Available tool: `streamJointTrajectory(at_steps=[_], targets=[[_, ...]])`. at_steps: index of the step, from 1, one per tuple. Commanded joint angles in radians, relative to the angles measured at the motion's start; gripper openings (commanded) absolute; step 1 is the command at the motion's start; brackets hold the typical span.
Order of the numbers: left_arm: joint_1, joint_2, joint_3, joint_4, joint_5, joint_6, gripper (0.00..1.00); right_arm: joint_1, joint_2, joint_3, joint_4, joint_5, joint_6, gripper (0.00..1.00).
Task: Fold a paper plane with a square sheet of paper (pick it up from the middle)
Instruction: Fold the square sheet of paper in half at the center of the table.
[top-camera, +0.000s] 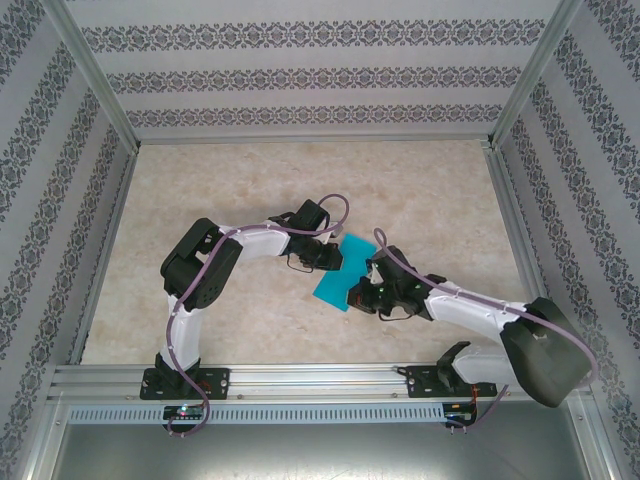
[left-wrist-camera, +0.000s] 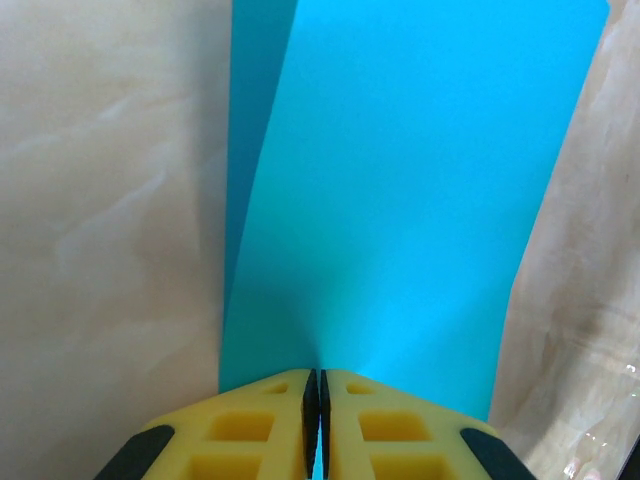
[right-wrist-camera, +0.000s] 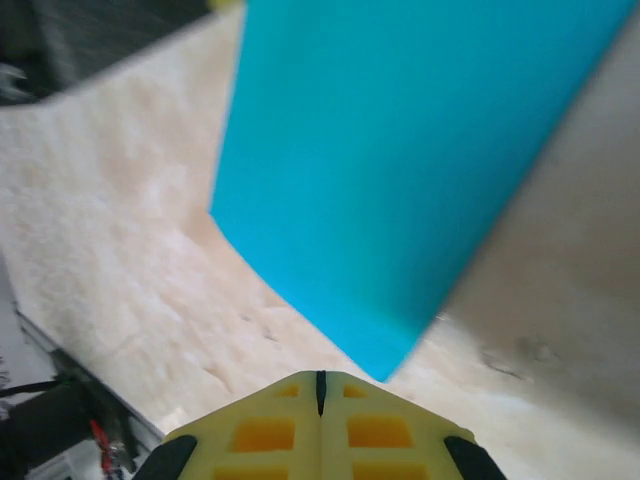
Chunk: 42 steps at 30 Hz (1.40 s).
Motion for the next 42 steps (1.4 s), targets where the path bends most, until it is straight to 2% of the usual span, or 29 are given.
streamJointTrajectory(at_steps=[1, 5, 11, 21, 27, 30, 34, 37, 42], targets=[[-0.006, 0.071, -0.03, -0.119, -0.094, 0.03, 0.15, -0.009, 0.045, 0.035, 0.053, 0.011, 0.034, 0.01], [-0.006, 0.067, -0.028, -0.125, -0.098, 0.032, 0.15, -0.003, 0.15, 0.038, 0.113, -0.008, 0.034, 0.01], [-0.006, 0.064, -0.03, -0.129, -0.097, 0.032, 0.15, 0.002, 0.223, 0.013, 0.121, -0.011, 0.016, 0.01], [-0.006, 0.064, -0.034, -0.135, -0.109, 0.036, 0.15, 0.046, 0.177, -0.093, 0.087, -0.019, 0.038, 0.01], [-0.006, 0.068, -0.029, -0.137, -0.109, 0.038, 0.15, 0.072, 0.087, -0.109, -0.023, 0.014, 0.041, 0.01], [-0.006, 0.07, -0.028, -0.138, -0.109, 0.038, 0.15, 0.041, 0.018, -0.117, 0.058, -0.019, 0.057, 0.01], [-0.006, 0.074, -0.022, -0.142, -0.12, 0.041, 0.15, -0.065, -0.038, -0.159, 0.252, -0.076, 0.116, 0.01], [-0.006, 0.076, -0.017, -0.147, -0.128, 0.043, 0.16, -0.106, -0.049, -0.105, 0.267, -0.066, 0.115, 0.01], [-0.008, 0.07, -0.023, -0.149, -0.144, 0.047, 0.15, -0.162, 0.016, -0.032, 0.258, -0.049, 0.095, 0.01]])
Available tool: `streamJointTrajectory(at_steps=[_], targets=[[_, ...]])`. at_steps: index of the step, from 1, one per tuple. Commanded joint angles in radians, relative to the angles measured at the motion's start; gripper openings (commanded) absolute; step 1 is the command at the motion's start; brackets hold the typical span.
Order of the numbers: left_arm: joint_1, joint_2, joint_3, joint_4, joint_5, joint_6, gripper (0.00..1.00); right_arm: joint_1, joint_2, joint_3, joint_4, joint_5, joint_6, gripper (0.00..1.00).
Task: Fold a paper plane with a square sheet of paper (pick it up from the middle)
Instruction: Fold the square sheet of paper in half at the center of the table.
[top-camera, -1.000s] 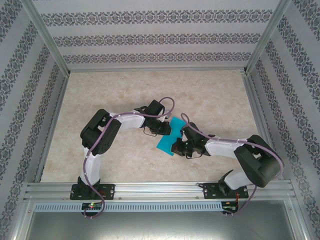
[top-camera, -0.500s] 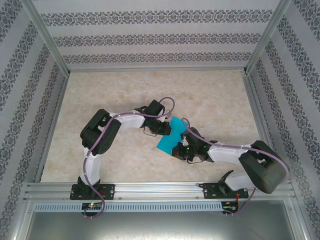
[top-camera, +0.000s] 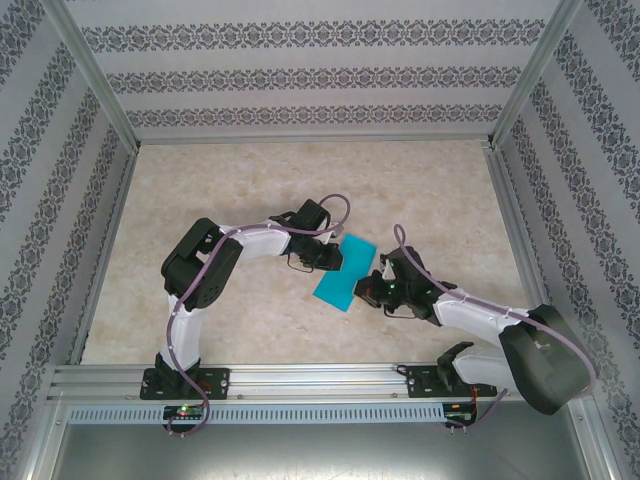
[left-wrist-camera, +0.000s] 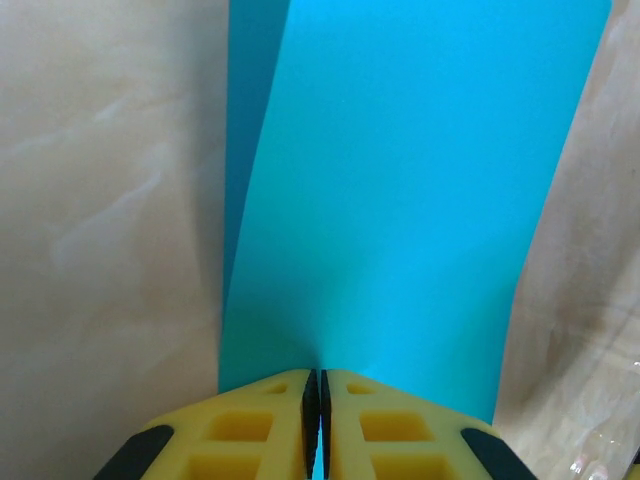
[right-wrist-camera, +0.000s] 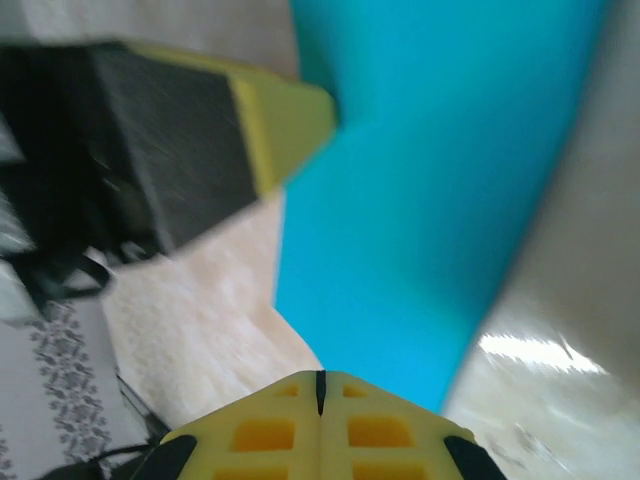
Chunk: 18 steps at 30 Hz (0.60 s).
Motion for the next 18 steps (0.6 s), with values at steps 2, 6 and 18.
streamJointTrajectory(at_steps=[2, 6, 18], targets=[[-0.007, 0.065, -0.038, -0.13, -0.14, 0.032, 0.15, -0.039, 0.084, 0.059, 0.049, -0.006, -0.014, 0.01], [-0.007, 0.067, -0.037, -0.132, -0.143, 0.034, 0.16, -0.065, 0.189, 0.095, 0.082, -0.019, -0.041, 0.01], [-0.007, 0.07, -0.029, -0.171, -0.181, 0.06, 0.16, -0.139, 0.376, 0.122, 0.054, -0.008, -0.141, 0.01]])
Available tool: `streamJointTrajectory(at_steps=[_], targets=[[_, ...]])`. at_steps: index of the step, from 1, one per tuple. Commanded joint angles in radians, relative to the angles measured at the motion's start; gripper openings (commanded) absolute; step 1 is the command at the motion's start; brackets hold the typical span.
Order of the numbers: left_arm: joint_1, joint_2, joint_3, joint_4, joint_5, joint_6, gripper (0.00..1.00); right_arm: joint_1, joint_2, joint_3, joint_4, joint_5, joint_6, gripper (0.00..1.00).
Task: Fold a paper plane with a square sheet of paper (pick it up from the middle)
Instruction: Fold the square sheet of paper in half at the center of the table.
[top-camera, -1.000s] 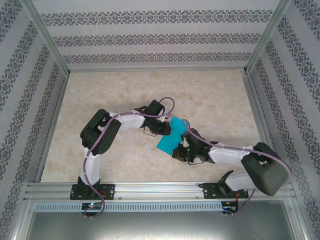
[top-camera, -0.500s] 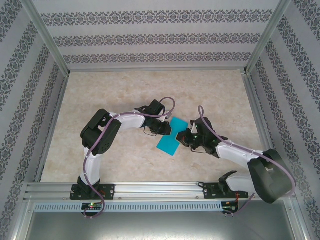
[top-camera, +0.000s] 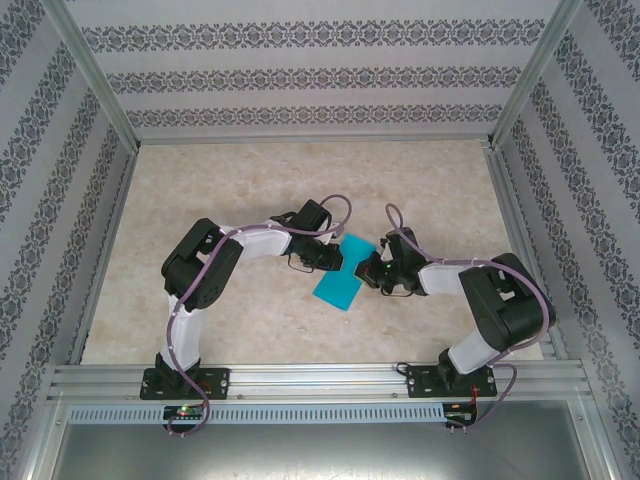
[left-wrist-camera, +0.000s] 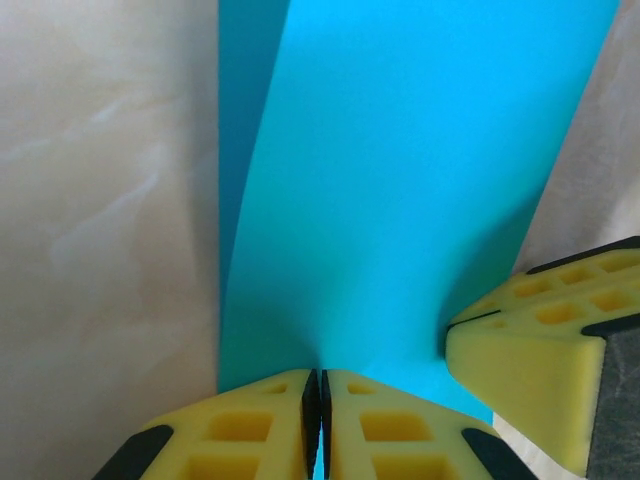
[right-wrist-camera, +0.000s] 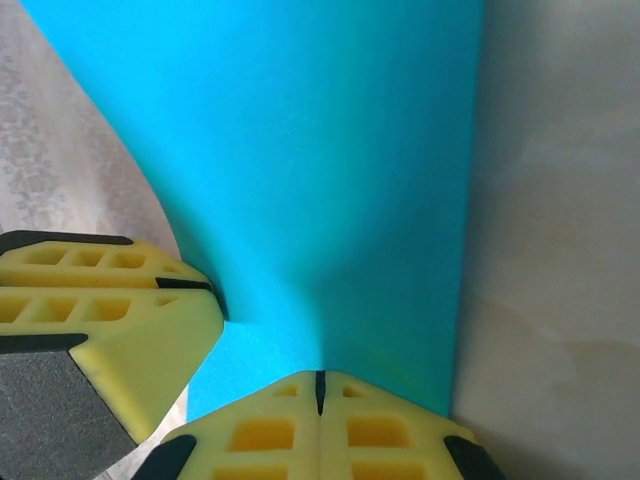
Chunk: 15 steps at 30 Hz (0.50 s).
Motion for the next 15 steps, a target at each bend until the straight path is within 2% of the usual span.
streamJointTrajectory(at_steps=[1, 10, 15], targets=[[-0.001, 0.073, -0.033, -0.16, -0.161, 0.046, 0.16, -0.02, 0.024, -0.005, -0.036, 0.032, -0.056, 0.01], [0.0, 0.084, -0.027, -0.171, -0.176, 0.05, 0.16, -0.064, -0.121, -0.005, -0.286, 0.162, -0.127, 0.01], [0.0, 0.09, -0.025, -0.17, -0.174, 0.048, 0.16, -0.065, -0.169, 0.029, -0.284, 0.104, -0.136, 0.01]])
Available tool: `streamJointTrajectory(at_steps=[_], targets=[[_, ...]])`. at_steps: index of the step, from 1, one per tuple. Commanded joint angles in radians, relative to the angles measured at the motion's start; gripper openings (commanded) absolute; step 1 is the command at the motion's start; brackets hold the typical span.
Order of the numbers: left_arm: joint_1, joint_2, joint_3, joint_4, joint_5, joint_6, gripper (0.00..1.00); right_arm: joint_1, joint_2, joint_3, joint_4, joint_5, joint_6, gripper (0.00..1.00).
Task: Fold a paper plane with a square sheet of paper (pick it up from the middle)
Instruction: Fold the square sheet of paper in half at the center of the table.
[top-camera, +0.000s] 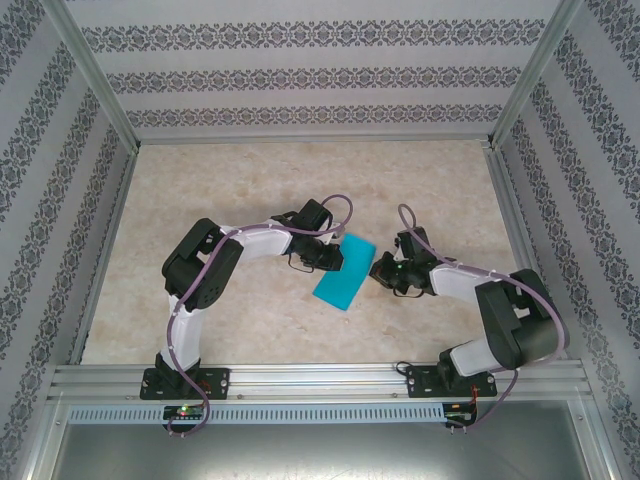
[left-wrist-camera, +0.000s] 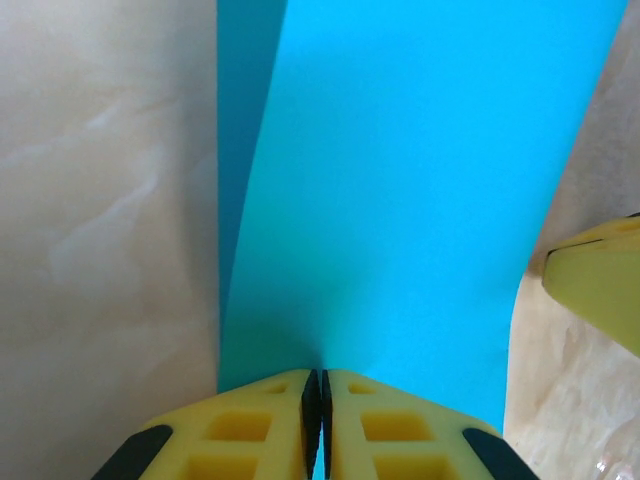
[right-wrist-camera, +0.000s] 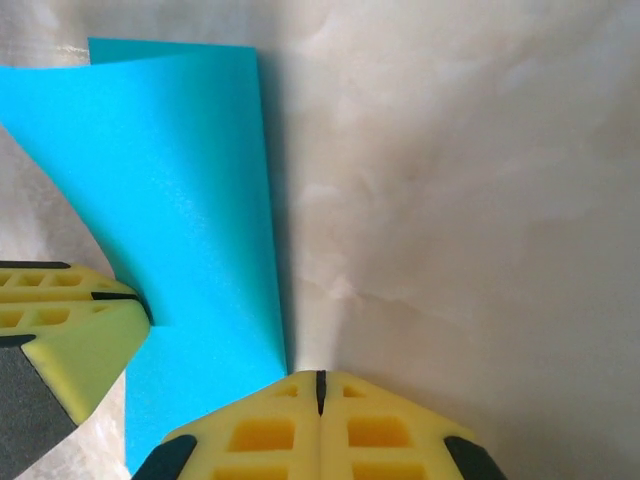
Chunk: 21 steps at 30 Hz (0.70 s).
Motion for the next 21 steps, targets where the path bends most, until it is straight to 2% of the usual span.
streamJointTrajectory(at_steps=[1, 5, 10, 15, 21], targets=[[0.001, 0.087, -0.036, -0.153, -0.162, 0.03, 0.16, 0.009, -0.035, 0.034, -0.033, -0.01, -0.025, 0.01], [0.001, 0.087, -0.039, -0.151, -0.163, 0.03, 0.16, 0.052, -0.029, 0.075, 0.035, -0.043, 0.011, 0.01], [0.001, 0.093, -0.036, -0.152, -0.157, 0.028, 0.16, 0.084, 0.105, 0.156, 0.079, -0.061, 0.019, 0.01], [0.001, 0.091, -0.038, -0.156, -0.16, 0.032, 0.16, 0.065, 0.199, 0.183, 0.066, -0.054, -0.021, 0.01], [0.001, 0.09, -0.046, -0.156, -0.156, 0.031, 0.16, 0.015, 0.239, 0.151, 0.063, -0.048, -0.071, 0.01]])
